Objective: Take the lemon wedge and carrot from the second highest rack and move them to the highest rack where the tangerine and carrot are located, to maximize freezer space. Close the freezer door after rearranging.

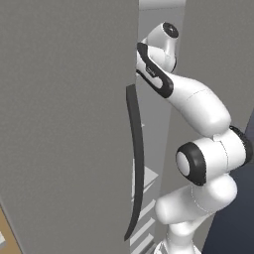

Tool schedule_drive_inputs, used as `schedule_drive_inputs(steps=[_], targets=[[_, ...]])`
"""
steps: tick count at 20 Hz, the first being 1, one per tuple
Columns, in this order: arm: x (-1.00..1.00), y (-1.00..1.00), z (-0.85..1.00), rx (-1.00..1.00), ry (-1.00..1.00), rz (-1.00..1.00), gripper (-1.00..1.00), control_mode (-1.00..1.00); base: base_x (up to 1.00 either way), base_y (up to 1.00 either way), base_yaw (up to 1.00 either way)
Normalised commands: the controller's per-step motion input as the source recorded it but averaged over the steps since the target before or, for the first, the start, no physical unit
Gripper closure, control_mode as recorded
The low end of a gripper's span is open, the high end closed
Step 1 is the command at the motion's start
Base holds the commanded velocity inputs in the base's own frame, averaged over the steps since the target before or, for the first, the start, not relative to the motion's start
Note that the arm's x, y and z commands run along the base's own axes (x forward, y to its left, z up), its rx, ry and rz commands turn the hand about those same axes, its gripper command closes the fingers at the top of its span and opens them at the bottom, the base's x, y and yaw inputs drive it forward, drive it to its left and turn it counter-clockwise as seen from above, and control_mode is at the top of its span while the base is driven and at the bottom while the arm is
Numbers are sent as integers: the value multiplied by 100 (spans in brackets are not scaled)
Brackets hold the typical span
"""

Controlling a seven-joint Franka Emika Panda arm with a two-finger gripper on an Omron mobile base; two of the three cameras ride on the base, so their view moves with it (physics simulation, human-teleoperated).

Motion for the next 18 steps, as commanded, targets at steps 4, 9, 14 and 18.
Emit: schedule_drive_inputs(steps=[4, 9, 14, 18], targets=[[46, 20, -16, 0, 0, 0, 100, -100, 0, 0, 0], [44, 18, -10, 0, 0, 0, 100, -100, 0, 0, 0], [38, 11, -15, 0, 0, 0, 100, -100, 0, 0, 0], [38, 15, -22, 0, 0, 0, 100, -100, 0, 0, 0]])
